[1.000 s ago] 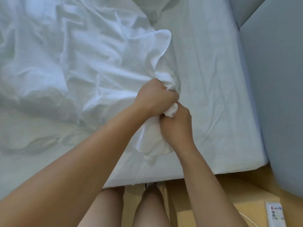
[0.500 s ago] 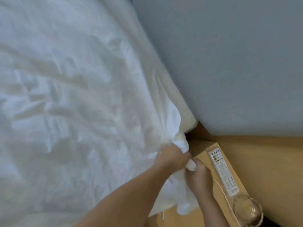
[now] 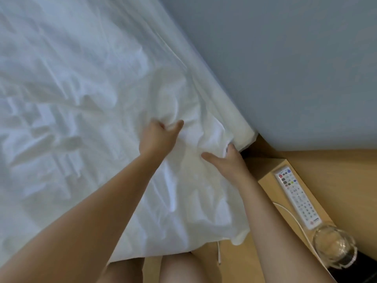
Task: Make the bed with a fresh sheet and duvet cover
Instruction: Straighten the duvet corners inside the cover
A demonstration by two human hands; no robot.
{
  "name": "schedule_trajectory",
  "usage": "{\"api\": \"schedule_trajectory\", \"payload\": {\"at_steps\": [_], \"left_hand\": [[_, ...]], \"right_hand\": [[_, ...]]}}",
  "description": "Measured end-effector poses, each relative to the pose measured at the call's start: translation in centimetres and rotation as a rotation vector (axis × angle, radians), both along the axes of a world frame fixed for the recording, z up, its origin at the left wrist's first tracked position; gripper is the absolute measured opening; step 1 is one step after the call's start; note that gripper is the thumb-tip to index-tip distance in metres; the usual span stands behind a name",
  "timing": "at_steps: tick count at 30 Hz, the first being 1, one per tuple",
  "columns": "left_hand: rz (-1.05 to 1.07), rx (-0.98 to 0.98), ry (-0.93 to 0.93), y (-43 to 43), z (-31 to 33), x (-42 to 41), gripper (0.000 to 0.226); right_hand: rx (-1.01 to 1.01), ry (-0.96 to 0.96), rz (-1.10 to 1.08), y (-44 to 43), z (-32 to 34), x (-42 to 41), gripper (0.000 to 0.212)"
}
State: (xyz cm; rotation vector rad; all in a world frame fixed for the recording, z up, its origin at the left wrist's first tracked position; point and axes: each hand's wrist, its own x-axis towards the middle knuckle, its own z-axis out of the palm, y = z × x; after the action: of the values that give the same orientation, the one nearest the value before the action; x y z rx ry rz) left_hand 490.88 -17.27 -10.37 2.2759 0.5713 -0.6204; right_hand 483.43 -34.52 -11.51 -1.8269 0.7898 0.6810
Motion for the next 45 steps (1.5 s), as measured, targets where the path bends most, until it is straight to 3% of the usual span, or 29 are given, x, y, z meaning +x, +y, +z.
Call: {"api": "schedule_trajectory", "payload": {"at_steps": [2, 5, 9, 14, 16, 21, 23, 25, 27, 29, 32, 34, 37, 39, 42, 45], "left_hand": [[0.154, 0.040, 0.012, 1.2, -0.2, 1.1, 0.070], [0.272, 0.071, 0.099, 1.7, -1.1, 1.8, 0.086], [0.300, -0.047, 0.069, 1.4, -1.8, 2.4, 0.030], [0.439, -0.139, -0.113, 2.6, 1.1, 0.0, 0.031], [0.464, -0.167, -0.177, 3.9, 2.2, -1.1, 0.033], [0.441, -0.267, -0.285, 5.3, 5.7, -1.2, 0.029], [0.469, -0.407, -0.295, 4.8, 7.5, -1.4, 0.029], [0.466, -0.526, -0.243, 4.7, 8.7, -2.1, 0.030], [0.331, -0.421, -0.125, 5.6, 8.3, -3.1, 0.031], [0.144, -0.122, 0.084, 7.8, 6.4, -3.9, 0.030], [-0.162, 0.238, 0.391, 9.6, 5.9, -3.2, 0.027], [-0.242, 0.217, 0.375, 9.5, 6.8, -2.2, 0.026], [-0.196, 0.110, 0.266, 8.2, 8.7, -0.9, 0.029], [-0.322, 0.298, 0.369, 7.1, 7.7, -0.6, 0.025], [-0.498, 0.499, 0.540, 5.2, 4.8, 0.3, 0.024], [-0.546, 0.566, 0.447, 3.5, 3.1, 2.9, 0.025]], "right_hand": [[0.041, 0.044, -0.041, 1.3, -0.7, 1.7, 0.079], [0.052, 0.053, -0.057, 2.4, -1.3, 2.8, 0.076], [0.134, 0.019, -0.029, 3.6, -0.5, 3.6, 0.045], [0.230, -0.005, -0.030, 4.0, 0.8, 4.6, 0.023], [0.257, -0.051, -0.051, 4.2, 0.8, 5.9, 0.032], [0.232, -0.070, 0.010, 6.6, -0.5, 8.9, 0.102], [0.185, -0.046, 0.082, 7.3, -0.5, 8.9, 0.107], [0.141, -0.031, 0.168, 7.6, -0.3, 8.7, 0.097], [0.056, 0.006, 0.259, 7.6, -0.1, 8.4, 0.082], [-0.040, 0.045, 0.355, 7.6, -0.3, 7.9, 0.067], [0.005, 0.032, 0.419, 8.0, 0.0, 7.5, 0.043], [0.045, -0.030, 0.352, 7.8, 0.9, 7.4, 0.027], [0.078, -0.148, 0.079, 5.4, 2.4, 7.4, 0.019], [0.103, -0.159, -0.001, 4.2, 2.3, 7.3, 0.018], [0.022, -0.121, 0.102, 4.4, 1.1, 7.3, 0.026], [-0.031, -0.071, 0.149, 4.0, 0.0, 6.8, 0.028]]}}
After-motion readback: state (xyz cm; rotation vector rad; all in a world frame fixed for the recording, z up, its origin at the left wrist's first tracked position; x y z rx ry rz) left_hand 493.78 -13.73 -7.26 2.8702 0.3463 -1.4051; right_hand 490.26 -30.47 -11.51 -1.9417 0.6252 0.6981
